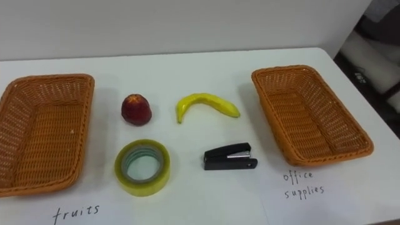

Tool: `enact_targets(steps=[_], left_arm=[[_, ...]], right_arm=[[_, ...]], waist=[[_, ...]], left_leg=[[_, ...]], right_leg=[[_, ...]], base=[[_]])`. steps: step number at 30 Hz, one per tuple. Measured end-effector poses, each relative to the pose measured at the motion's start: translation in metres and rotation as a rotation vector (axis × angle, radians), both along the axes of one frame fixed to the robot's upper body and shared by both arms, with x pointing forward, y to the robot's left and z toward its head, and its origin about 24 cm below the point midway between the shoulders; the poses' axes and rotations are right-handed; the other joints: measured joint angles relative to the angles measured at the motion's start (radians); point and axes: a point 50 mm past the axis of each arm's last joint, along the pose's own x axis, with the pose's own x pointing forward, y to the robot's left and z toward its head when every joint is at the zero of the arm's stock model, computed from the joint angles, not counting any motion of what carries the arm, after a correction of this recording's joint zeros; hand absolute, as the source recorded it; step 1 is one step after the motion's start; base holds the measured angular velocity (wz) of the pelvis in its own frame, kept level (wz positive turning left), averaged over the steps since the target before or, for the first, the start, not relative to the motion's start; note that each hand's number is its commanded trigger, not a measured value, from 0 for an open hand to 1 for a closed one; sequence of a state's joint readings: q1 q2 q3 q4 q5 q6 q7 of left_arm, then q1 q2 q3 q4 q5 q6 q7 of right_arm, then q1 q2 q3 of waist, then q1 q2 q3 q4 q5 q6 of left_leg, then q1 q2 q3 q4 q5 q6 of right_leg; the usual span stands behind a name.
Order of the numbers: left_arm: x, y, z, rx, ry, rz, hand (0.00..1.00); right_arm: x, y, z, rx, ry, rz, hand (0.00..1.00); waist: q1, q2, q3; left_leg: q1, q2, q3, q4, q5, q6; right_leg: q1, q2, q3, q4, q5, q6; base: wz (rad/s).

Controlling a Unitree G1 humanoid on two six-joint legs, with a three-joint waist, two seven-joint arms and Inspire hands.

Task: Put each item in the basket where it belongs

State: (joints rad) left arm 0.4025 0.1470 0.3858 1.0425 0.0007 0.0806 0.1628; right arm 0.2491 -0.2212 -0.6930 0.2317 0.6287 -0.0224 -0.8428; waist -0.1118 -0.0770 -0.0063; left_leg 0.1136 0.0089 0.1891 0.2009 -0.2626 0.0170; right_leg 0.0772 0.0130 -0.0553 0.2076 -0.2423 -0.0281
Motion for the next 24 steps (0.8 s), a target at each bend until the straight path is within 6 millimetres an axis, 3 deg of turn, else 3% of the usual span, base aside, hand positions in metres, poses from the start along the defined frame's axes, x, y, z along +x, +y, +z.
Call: enact_targets(steps=[8, 13, 18, 24], left_arm=[[0.002, -0.001, 0.000, -0.001, -0.004, -0.025, 0.00], [0.002, -0.002, -0.001, -0.006, -0.001, -0.049, 0.00], [0.014, -0.011, -0.008, -0.042, 0.000, -0.088, 0.00], [0.017, -0.013, -0.009, -0.049, -0.015, -0.099, 0.00]], right_arm=[[0.016, 0.003, 0.043, -0.226, -0.043, 0.014, 0.00], [0.030, 0.011, 0.073, -0.427, -0.035, 0.071, 0.00], [0.055, 0.037, 0.112, -0.660, -0.077, 0.193, 0.00], [0.072, 0.050, 0.145, -0.822, -0.149, 0.253, 0.00]], waist=[[0.032, 0.002, 0.0014], [0.042, 0.008, 0.0063], [0.058, 0.018, 0.0108], [0.082, -0.003, 0.0077]], left_leg=[[0.003, -0.001, -0.003, -0.004, 0.000, 0.000], [0.001, -0.001, -0.002, -0.002, 0.000, 0.000], [0.001, -0.004, -0.002, -0.002, 0.000, 0.000], [-0.016, -0.003, -0.002, -0.002, 0.001, 0.001]], right_leg=[[0.006, -0.001, -0.003, -0.003, 0.000, 0.000], [0.007, -0.001, -0.004, -0.003, 0.000, 0.000], [0.002, -0.005, -0.016, -0.001, -0.001, 0.002], [-0.016, -0.007, -0.028, 0.015, -0.001, 0.002]], base=[[0.00], [0.00], [0.01], [0.01]])
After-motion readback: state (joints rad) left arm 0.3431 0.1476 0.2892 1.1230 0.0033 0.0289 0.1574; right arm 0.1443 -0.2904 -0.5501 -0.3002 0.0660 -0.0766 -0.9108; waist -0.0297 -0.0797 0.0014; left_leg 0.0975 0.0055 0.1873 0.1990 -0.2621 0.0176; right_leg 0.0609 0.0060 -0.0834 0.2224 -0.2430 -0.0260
